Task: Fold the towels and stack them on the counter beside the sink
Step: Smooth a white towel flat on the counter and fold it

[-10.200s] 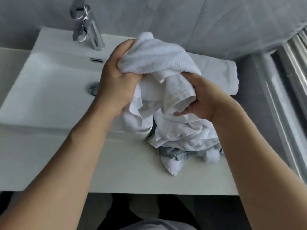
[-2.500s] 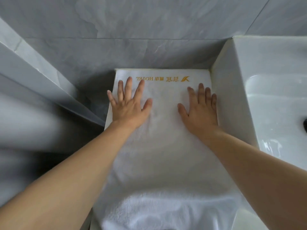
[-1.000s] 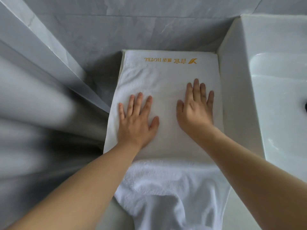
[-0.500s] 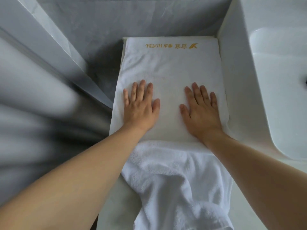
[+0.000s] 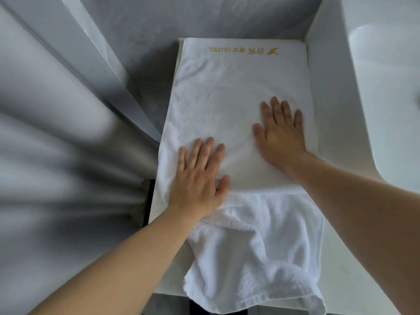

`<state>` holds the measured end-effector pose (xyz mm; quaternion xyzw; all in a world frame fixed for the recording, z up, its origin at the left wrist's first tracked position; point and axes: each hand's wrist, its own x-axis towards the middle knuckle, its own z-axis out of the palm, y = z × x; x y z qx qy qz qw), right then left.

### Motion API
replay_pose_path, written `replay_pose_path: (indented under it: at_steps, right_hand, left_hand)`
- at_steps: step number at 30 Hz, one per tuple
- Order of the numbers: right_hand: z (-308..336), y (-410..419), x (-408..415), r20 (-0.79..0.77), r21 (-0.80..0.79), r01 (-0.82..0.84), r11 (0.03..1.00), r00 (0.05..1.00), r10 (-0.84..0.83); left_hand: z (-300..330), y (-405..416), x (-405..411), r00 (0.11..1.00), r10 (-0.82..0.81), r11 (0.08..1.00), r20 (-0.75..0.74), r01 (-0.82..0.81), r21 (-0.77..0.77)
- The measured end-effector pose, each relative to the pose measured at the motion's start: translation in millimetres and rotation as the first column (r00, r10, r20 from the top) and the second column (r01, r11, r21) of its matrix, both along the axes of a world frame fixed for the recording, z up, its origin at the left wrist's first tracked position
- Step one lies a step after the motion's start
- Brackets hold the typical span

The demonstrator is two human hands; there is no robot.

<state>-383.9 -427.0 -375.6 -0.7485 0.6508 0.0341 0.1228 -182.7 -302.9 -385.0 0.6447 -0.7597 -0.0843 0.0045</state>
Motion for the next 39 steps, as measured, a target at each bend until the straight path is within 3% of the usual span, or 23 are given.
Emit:
replay_pose_path:
  at_steps: [2, 6, 9, 11, 12, 13, 15, 16, 17, 20, 21, 25, 29, 33, 35, 39]
  right_hand:
    - [15, 12, 1, 0.111, 0.037, 0.046, 0.998, 0.993, -0.050]
    - [55, 96, 8, 0.460, -0.182, 0.264, 0.947, 0.874, -0.155]
    - [67, 170, 4, 0.437, -0.195, 0.367, 0.910, 0.863, -0.254]
    - [64, 197, -1, 0.394, -0.076, 0.466, 0.882, 0.826, -0.403]
    - [62, 204, -3, 0.367, -0.003, 0.514, 0.858, 0.799, -0.477]
    - [62, 212, -6, 0.334, 0.063, 0.552, 0.831, 0.773, -0.539]
    - [64, 222, -13, 0.260, 0.221, 0.632, 0.743, 0.696, -0.669]
    - [63, 223, -17, 0.225, 0.320, 0.671, 0.669, 0.632, -0.742]
    - [64, 224, -20, 0.213, 0.417, 0.698, 0.582, 0.548, -0.809]
    - [66, 222, -26, 0.251, 0.644, 0.660, 0.388, 0.296, -0.921]
    - [69, 220, -27, 0.248, 0.683, 0.625, 0.378, 0.289, -0.925]
    - [70, 218, -33, 0.240, 0.646, 0.631, 0.429, 0.365, -0.900]
    - [67, 234, -45, 0.319, 0.602, 0.644, 0.473, 0.350, -0.881]
    - [70, 250, -54, 0.304, 0.558, 0.635, 0.534, 0.442, -0.844]
    - [72, 253, -54, 0.275, 0.531, 0.631, 0.565, 0.503, -0.820]
    - [74, 257, -57, 0.227, 0.473, 0.581, 0.662, 0.645, -0.729]
  left_hand:
    - [1, 0, 1, 1.000, -0.003, 1.000, 0.004, 0.003, 0.022]
    - [9, 0, 0, 0.999, 0.001, 0.996, 0.047, -0.006, 0.093]
    - [26, 13, -4, 0.998, -0.001, 0.998, 0.066, -0.002, 0.057]
    - [37, 33, -7, 0.989, 0.114, 0.986, -0.093, -0.124, -0.115]
    - [43, 45, -9, 0.949, 0.225, 0.943, -0.222, -0.269, -0.195]
    - [51, 61, -10, 0.857, 0.377, 0.872, -0.352, -0.457, -0.179]
    - [64, 92, -11, 0.524, 0.702, 0.654, -0.483, -0.742, 0.145]
    - [67, 103, -12, 0.367, 0.814, 0.535, -0.449, -0.776, 0.335]
    - [69, 114, -13, 0.307, 0.874, 0.466, -0.376, -0.748, 0.472]
    - [70, 134, -18, 0.347, 0.880, 0.471, -0.323, -0.559, 0.682]
    - [73, 135, -20, 0.314, 0.882, 0.469, -0.352, -0.509, 0.722]
    - [87, 135, -9, 0.030, 0.915, 0.389, -0.403, -0.334, 0.858]
    - [96, 151, 10, -0.099, 0.908, 0.381, -0.407, -0.208, 0.901]
    - [98, 171, 28, -0.266, 0.853, 0.394, -0.450, -0.239, 0.888]
    - [94, 180, 37, -0.241, 0.847, 0.382, -0.475, -0.345, 0.857]
    - [84, 195, 42, -0.096, 0.896, 0.306, -0.433, -0.571, 0.761]
